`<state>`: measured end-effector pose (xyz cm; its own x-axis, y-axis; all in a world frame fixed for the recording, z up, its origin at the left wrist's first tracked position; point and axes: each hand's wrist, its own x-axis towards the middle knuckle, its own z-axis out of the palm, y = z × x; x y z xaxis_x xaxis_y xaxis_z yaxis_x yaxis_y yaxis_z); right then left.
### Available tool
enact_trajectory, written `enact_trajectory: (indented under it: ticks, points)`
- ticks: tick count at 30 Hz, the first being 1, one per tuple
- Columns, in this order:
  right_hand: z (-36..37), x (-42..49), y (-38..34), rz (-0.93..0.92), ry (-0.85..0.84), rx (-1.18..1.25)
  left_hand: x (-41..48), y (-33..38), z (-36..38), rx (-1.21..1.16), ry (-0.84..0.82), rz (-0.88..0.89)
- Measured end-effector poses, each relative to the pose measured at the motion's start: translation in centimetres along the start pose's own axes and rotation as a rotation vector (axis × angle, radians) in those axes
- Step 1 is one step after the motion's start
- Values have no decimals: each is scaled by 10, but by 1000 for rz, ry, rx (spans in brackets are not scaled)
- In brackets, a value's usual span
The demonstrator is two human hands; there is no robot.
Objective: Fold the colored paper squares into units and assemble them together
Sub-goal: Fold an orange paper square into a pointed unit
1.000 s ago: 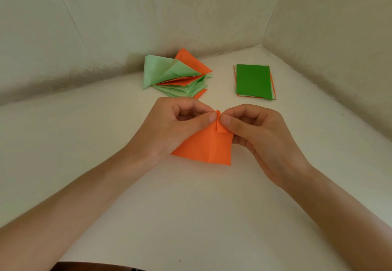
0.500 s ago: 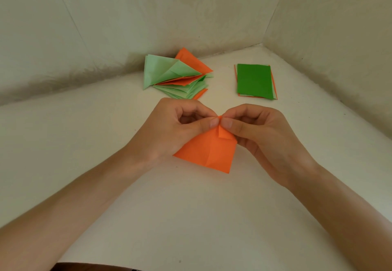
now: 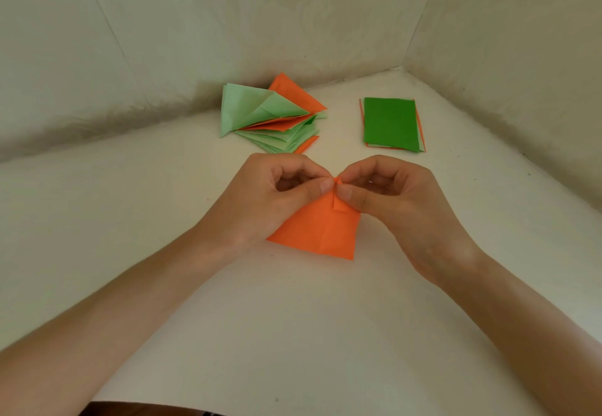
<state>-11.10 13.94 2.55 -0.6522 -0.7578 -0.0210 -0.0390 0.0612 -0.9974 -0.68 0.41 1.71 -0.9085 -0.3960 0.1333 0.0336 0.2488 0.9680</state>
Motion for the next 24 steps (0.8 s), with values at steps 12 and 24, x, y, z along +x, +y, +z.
enact_trajectory:
  ticks: [12,24]
  points:
    - [2,-2,2,34,-42,-37,1,1,0,-47,39,20]
    - [10,1,6,-130,21,-77,2,-7,8,57,164,113]
